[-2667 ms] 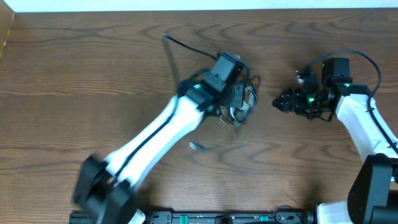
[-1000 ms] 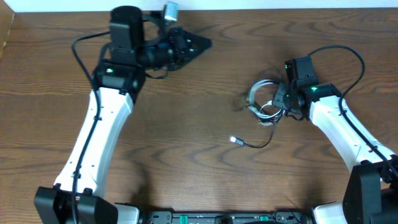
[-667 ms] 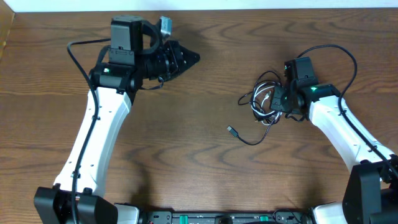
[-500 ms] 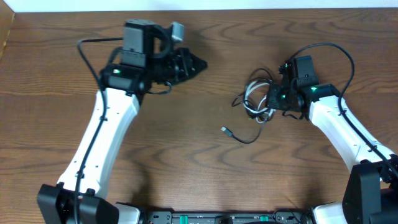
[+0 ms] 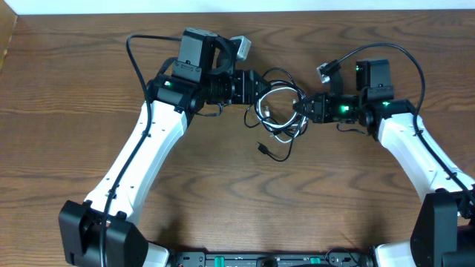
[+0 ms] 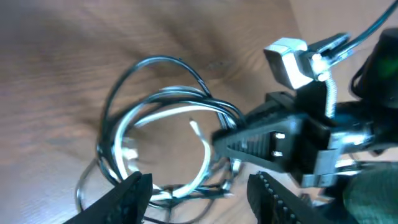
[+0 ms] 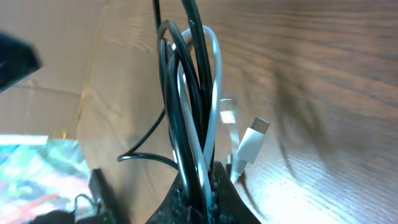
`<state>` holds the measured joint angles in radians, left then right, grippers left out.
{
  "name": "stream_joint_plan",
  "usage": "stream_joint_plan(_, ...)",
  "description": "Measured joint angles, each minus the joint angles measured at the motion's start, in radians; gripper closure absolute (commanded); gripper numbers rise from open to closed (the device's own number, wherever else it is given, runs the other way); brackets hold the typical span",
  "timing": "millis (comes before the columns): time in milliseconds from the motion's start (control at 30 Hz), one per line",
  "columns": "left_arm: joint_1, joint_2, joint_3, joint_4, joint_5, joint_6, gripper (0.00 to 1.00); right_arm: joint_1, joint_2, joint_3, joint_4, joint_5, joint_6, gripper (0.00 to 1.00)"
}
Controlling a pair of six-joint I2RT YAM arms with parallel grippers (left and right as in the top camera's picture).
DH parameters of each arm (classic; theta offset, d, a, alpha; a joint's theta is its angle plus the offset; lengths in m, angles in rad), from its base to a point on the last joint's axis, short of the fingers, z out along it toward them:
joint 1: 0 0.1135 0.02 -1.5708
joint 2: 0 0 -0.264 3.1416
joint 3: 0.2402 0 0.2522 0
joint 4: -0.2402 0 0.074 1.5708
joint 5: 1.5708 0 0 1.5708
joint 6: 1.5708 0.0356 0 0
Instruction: Untangle cables
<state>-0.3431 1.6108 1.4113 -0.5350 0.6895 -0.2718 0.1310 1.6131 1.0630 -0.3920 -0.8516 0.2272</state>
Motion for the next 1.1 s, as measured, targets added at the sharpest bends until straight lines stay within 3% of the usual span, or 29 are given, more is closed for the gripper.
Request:
stream_joint_plan(100,-0.004,0.006,0.000,0.001,-0.045,0.066,0.25,-0.001,0.000,0.000,-0.024,-0.034,-0.014,0.99)
stream_joint_plan(233,-0.016,0.040,0.000,0.011,-0.104,0.158,0.16,0.009,0.000,0.000,-0.095,-0.052,-0.056,0.99)
stream_joint_plan(600,-0.061,0.130,0.000,-0.051,-0.113,0.427,0.16,0.024,0.000,0.000,-0.161,-0.069,-0.131,0.99)
stream_joint_plan(767,-0.128,0.166,0.000,-0.045,-0.160,0.480,0.17,0.024,0.000,0.000,-0.172,-0.069,-0.134,0.99)
stream_joint_plan(933,-0.162,0.218,0.000,0.000,-0.217,0.496,0.33,0.024,0.000,0.000,-0.183,-0.069,-0.137,0.99)
stream_joint_plan(1033,-0.177,0.253,0.000,0.031,-0.289,0.478,0.57,0.024,0.000,0.000,-0.187,-0.072,-0.137,0.99)
stream_joint_plan(1100,-0.188,0.278,0.000,0.063,-0.379,0.446,0.67,0.024,0.000,0.000,-0.188,-0.073,-0.137,0.99)
